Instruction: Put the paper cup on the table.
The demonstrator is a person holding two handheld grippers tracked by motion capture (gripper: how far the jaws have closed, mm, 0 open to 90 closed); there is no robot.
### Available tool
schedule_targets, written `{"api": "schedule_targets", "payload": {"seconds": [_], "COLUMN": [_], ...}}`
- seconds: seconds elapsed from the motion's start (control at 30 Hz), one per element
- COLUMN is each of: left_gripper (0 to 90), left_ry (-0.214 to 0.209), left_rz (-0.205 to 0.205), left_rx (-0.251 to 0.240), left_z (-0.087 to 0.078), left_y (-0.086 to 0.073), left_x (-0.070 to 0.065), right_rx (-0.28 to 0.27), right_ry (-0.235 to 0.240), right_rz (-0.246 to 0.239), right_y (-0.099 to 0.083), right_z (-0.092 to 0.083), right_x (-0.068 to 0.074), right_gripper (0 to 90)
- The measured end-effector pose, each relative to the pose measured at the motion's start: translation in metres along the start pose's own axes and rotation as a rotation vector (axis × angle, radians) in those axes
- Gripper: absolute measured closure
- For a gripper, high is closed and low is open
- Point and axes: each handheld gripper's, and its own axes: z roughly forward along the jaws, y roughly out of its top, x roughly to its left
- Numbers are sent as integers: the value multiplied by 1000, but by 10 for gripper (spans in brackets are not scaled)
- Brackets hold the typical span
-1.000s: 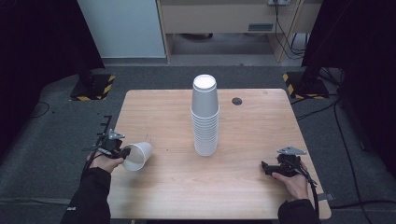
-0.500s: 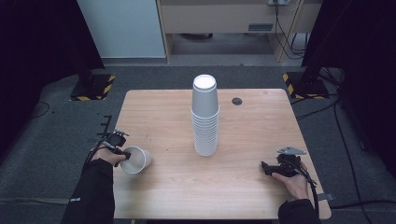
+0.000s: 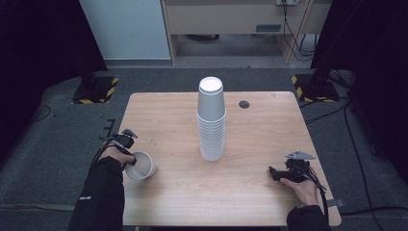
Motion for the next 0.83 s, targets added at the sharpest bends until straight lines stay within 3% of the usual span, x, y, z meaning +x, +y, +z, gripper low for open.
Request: {"api": "schedule_targets", "payload": {"seconds": [0.33,0.43,0.5,0.57,0.63,0.77,0.83], "left_gripper": [841,800,699,599,574,442,402], "left_ry": [-2,-13,-18,-45,-75,-69,-63], "left_rz": [-28,-38,-49,-53,-49,-51,-50], "left_rx": [-122,-148,-190,-267,-323,-426,-502], "left_z": [11,9,5,2,-1,-5,-8], "left_y": [2,0,-1,-3,-8,-18,-24], "left_x": [3,5,6,7,6,5,7], "right_rx": [0,0,0,0,0,0,0], "right_ry": [-1,0,-1,0,0,0,0], "right_rz": [0,-2,0,-3,-2,-3,-3], "right_y": [0,0,0,0,0,0,0], "right_z": [0,0,0,0,0,0,0], "right_x": [0,0,0,0,0,0,0], "right_gripper": [38,38,38,38,38,38,37]}}
